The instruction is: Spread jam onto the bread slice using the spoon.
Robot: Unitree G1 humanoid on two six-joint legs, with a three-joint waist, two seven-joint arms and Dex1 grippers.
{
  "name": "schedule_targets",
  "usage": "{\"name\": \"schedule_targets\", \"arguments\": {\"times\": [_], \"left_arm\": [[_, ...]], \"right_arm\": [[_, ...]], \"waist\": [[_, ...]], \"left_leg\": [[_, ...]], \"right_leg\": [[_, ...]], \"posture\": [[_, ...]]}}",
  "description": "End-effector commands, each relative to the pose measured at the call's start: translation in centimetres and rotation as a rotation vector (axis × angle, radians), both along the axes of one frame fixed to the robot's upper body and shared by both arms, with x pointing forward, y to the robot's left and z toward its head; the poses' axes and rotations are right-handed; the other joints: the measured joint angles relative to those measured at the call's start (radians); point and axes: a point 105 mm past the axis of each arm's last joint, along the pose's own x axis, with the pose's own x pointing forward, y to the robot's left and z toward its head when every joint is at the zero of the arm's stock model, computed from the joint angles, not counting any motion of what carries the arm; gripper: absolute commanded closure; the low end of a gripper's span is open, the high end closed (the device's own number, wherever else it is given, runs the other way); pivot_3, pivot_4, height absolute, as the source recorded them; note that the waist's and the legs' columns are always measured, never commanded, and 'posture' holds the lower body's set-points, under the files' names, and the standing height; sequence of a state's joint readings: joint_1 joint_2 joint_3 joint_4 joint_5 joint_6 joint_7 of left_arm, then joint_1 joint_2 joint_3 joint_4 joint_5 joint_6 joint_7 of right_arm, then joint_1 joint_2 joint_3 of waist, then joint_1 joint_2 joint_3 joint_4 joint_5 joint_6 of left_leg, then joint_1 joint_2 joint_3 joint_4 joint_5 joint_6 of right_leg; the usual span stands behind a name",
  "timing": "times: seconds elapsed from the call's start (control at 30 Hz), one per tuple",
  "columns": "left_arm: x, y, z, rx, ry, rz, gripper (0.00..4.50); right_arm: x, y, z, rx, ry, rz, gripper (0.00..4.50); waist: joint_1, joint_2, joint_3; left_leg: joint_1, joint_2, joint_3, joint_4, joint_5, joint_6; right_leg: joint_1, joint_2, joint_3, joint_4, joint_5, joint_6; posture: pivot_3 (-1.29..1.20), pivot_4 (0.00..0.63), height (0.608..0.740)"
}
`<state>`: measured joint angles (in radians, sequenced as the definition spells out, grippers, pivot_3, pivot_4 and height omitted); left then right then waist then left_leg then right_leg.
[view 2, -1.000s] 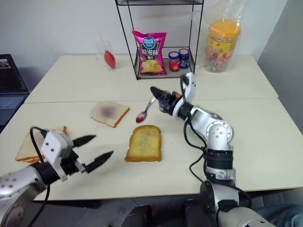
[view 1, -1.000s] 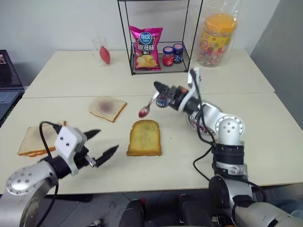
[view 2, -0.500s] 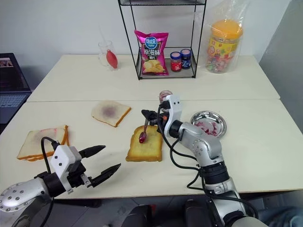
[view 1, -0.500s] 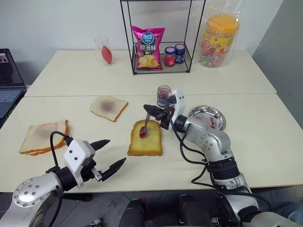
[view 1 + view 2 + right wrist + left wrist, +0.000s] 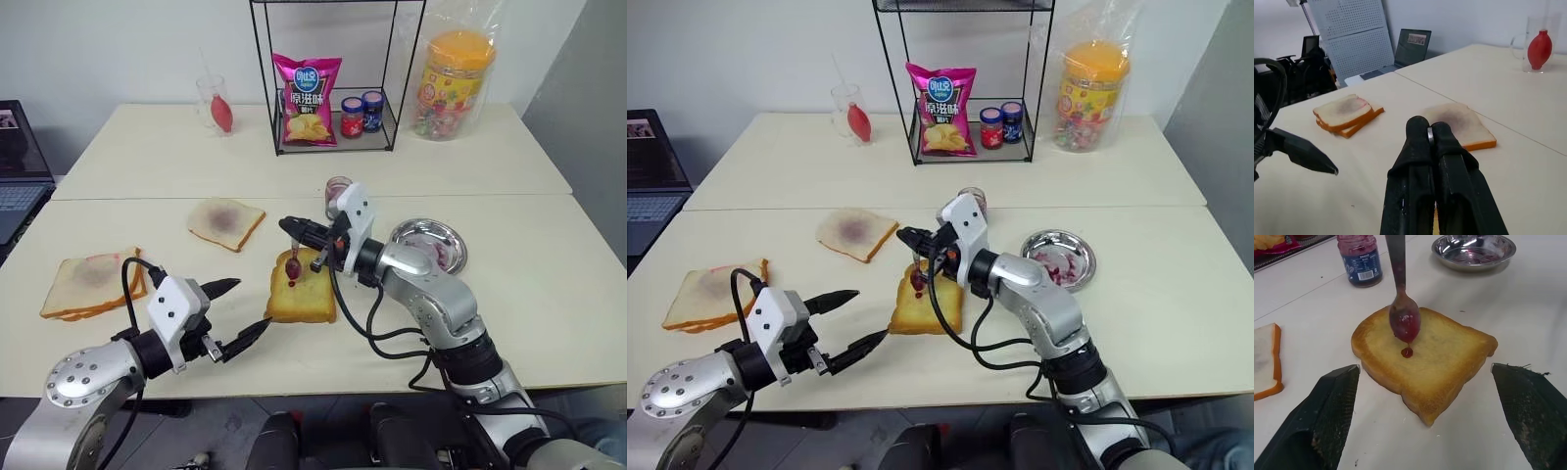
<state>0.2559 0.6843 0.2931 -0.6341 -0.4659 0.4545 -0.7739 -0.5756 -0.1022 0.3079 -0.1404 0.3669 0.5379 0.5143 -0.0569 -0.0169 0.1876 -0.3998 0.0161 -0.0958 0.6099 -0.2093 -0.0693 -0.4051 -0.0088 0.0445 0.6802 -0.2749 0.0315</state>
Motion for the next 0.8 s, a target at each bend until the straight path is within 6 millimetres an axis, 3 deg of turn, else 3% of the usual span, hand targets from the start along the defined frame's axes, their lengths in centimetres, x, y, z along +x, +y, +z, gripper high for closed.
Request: {"name": "schedule_targets", "arguments": {"times": [0.03,0.6,0.8], "left_arm": [[0.0,-0.1,0.5,0.008,-0.019,-0.011,0.00],[0.3,-0.3,0.6,-0.004,-0.026,-0.006,0.00],[0.4,-0.6,0.5,-0.009,-0.025,-0.014,0.00]], "right_arm": [[-1.0,0.4,1.9,0.010,-0.123,0.039,4.49],[-1.3,0.6,2.3,-0.062,-0.279,0.052,4.49],[-0.8,0.3,0.8,-0.109,-0.280,0.038,4.49]], "waist": [[0.000,0.000,0.000],[0.000,0.000,0.000],[0.000,0.000,0.000]], "left_leg": [[0.000,0.000,0.000,0.000,0.000,0.000],[0.000,0.000,0.000,0.000,0.000,0.000],[0.000,0.000,0.000,0.000,0.000,0.000]], "right_leg": [[0.000,0.000,0.000,0.000,0.000,0.000],[0.000,0.000,0.000,0.000,0.000,0.000],[0.000,0.000,0.000,0.000,0.000,0.000]], "posture": [[0.00,0.150,0.740],[0.00,0.150,0.740],[0.00,0.150,0.740]]}}
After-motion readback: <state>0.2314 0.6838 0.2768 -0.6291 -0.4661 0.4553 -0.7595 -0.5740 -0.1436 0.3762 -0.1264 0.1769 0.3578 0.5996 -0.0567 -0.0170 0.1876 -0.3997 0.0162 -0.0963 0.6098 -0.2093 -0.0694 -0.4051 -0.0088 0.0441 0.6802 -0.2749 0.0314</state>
